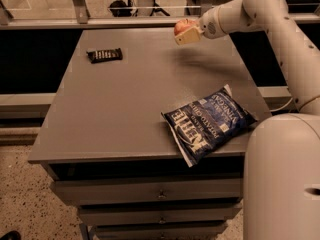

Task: Move apple near blue chip bag

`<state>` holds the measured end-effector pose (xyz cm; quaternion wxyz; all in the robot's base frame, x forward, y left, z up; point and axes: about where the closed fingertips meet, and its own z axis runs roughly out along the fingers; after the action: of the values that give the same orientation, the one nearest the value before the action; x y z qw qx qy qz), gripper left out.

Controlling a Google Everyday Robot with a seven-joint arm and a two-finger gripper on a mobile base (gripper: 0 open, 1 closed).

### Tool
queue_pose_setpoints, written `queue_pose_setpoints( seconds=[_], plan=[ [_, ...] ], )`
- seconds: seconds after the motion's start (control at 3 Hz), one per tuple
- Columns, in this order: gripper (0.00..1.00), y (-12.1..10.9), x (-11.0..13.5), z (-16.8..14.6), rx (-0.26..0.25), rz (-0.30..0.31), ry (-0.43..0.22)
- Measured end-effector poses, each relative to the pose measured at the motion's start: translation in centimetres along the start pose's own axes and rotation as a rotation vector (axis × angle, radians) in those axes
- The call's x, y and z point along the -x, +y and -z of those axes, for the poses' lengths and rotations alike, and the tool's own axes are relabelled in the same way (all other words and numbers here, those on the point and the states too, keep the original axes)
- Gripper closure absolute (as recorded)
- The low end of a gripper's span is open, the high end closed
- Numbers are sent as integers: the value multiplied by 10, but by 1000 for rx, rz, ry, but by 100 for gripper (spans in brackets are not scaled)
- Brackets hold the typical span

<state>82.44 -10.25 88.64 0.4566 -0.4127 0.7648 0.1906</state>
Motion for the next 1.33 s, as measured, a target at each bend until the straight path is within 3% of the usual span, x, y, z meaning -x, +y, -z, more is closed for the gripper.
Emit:
queue_pose_setpoints(
  seconds=[0.33, 0.67, 1.33],
  plan=[
    [100, 27, -5, 27, 116, 81, 37],
    [100, 51, -26, 56, 231, 145, 93],
    [100, 94, -71, 97, 424, 201, 136]
  ],
)
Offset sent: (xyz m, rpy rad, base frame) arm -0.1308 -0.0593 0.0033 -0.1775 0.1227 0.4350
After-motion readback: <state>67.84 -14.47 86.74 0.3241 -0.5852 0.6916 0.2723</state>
